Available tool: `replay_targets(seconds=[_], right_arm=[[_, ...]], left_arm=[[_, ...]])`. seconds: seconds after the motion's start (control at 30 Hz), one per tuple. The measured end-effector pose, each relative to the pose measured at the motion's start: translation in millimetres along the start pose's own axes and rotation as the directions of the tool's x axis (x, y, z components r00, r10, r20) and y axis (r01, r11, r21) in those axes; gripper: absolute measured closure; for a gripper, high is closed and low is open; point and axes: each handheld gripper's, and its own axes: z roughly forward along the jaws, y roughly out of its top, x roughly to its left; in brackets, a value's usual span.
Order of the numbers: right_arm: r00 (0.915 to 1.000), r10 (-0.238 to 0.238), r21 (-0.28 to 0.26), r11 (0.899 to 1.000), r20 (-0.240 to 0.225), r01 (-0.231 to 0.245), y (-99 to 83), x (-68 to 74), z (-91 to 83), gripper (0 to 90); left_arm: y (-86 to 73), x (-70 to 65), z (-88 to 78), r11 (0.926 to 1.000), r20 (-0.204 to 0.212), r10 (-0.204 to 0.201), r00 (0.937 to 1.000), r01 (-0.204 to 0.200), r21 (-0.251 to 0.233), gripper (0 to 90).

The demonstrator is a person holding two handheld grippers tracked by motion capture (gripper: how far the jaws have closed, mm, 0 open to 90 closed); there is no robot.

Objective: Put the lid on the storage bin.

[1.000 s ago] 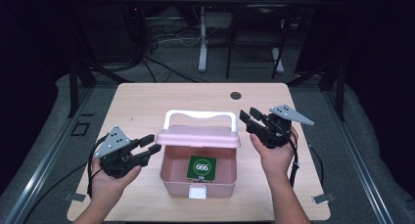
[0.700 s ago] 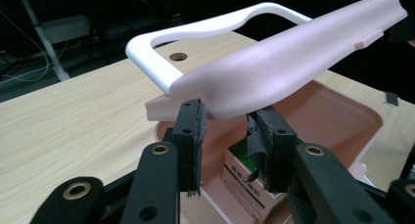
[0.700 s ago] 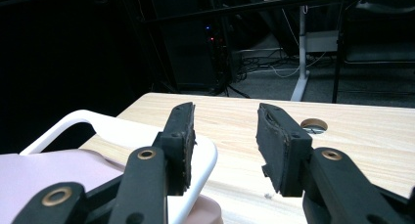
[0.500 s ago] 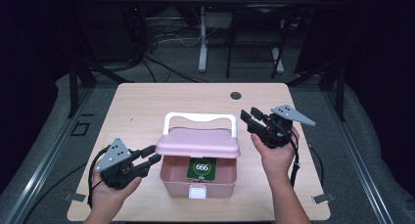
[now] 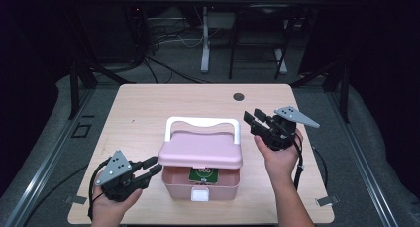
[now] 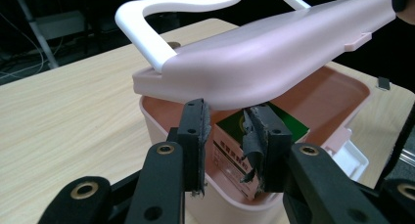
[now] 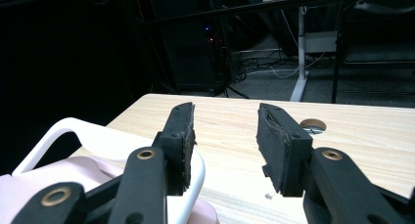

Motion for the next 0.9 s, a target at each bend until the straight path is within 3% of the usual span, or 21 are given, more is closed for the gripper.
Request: replay_targets(seconds=[0.3,0.73,0.9], right_arm=[[1.0000,0.001,-0.001,1.000,-0.001,-0.001,-0.3,0.1,0.3,57.1],[1.0000,0.004,-0.003,1.000,-0.004,-0.004,-0.2,0.1,-0.1,56.7],[1.0000,0.005,-0.004,1.000,-0.007,-0.005,-0.2,0.2,-0.2,56.2]], left_arm=[[-21.2,-4.4,1.6,0.9991,0.016,-0.022,0.9996,0.022,0.035,69.9],[-32.0,-6.7,1.2,0.9978,0.012,-0.025,0.9996,0.025,0.061,69.9],[-36.2,-6.3,1.4,0.9955,0.008,-0.013,0.9999,0.012,0.094,69.8]])
